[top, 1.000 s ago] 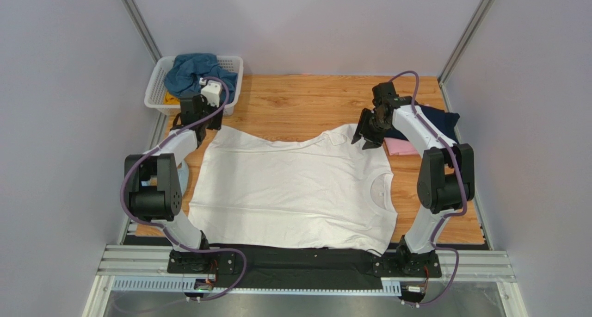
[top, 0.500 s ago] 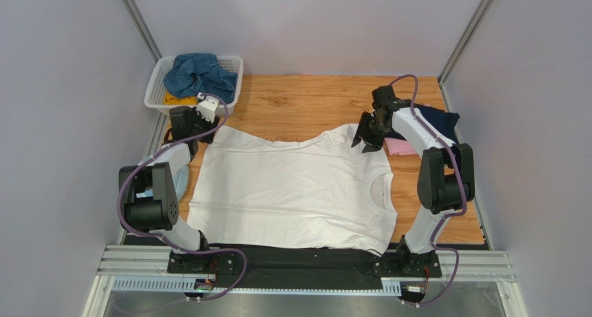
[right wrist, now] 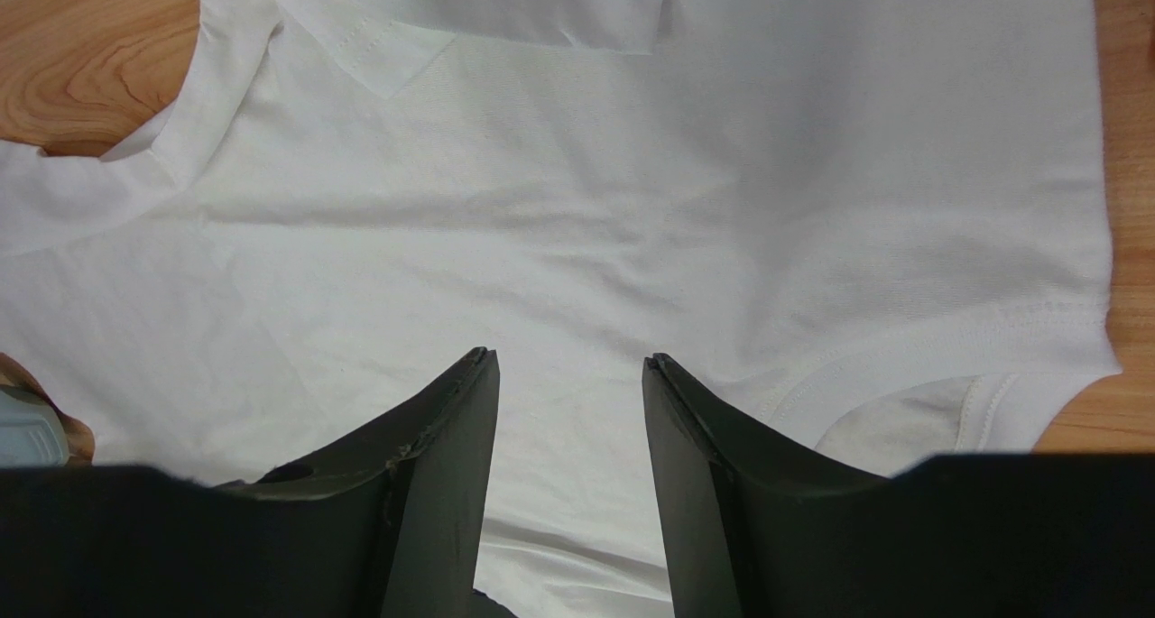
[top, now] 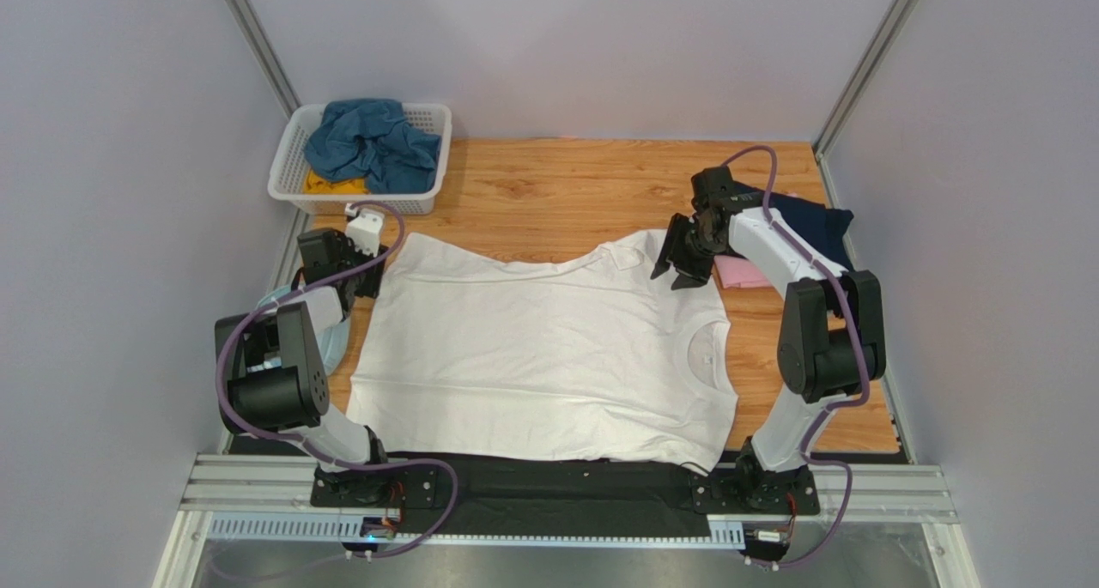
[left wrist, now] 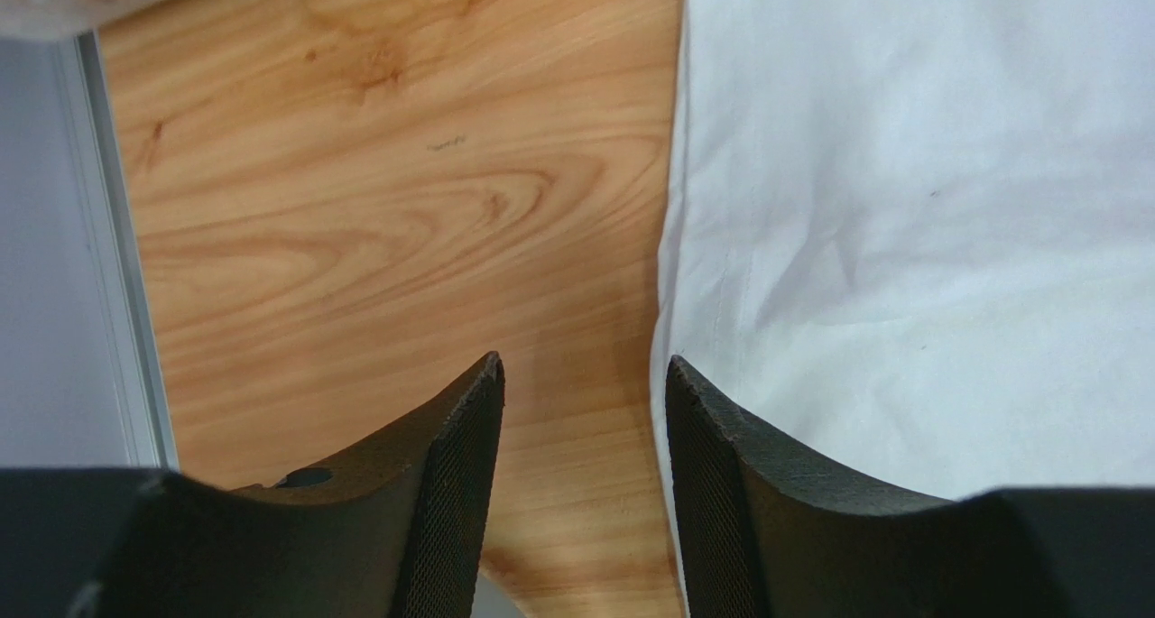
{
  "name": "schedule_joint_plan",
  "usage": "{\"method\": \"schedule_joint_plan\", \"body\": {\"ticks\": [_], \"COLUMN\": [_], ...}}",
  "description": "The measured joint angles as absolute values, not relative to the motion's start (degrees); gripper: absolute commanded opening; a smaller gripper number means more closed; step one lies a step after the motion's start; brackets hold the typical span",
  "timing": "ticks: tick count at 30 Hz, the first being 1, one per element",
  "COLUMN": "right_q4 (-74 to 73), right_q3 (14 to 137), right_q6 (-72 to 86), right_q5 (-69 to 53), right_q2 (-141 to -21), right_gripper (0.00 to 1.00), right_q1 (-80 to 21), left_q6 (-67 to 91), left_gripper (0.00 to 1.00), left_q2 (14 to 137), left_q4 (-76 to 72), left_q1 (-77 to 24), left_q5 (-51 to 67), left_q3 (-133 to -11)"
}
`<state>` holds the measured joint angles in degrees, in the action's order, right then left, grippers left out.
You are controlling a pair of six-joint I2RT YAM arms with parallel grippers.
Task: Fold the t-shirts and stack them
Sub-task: Grap the side of the flattened tshirt furthest away from the robot with both arms
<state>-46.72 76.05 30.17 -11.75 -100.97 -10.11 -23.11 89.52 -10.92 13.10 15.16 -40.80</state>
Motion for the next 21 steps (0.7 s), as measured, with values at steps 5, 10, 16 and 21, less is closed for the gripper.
{"method": "schedule_joint_plan", "body": {"ticks": [5,10,16,21], "right_q4": [-45.98,-45.93,-45.25,-44.91], "right_q3": [75.99,75.99,75.68,75.66], "right_q6": [30.17,30.17,30.17,30.2], "right_q5": [-12.14,-12.16,-12.16,-12.16], "right_q2": [-100.97,-100.97,-100.97,-100.97], "right_gripper": [0.5,0.5,0.5,0.5], "right_q1": [-10.26,-10.44,-10.55,-10.7], "left_q6": [-22.22,-22.76,-25.19,-28.97], "left_gripper": [0.54,0.53,0.53,0.53], "left_q2": [90.08,94.85,102.24,107.04], "left_q4": [-12.25,-7.22,3.42,12.51], "left_q1": [14.2,14.44,14.98,15.03], "left_q5": [16.03,22.35,31.9,37.58], "left_q3": [-39.75,-46.92,-61.91,-69.19]}}
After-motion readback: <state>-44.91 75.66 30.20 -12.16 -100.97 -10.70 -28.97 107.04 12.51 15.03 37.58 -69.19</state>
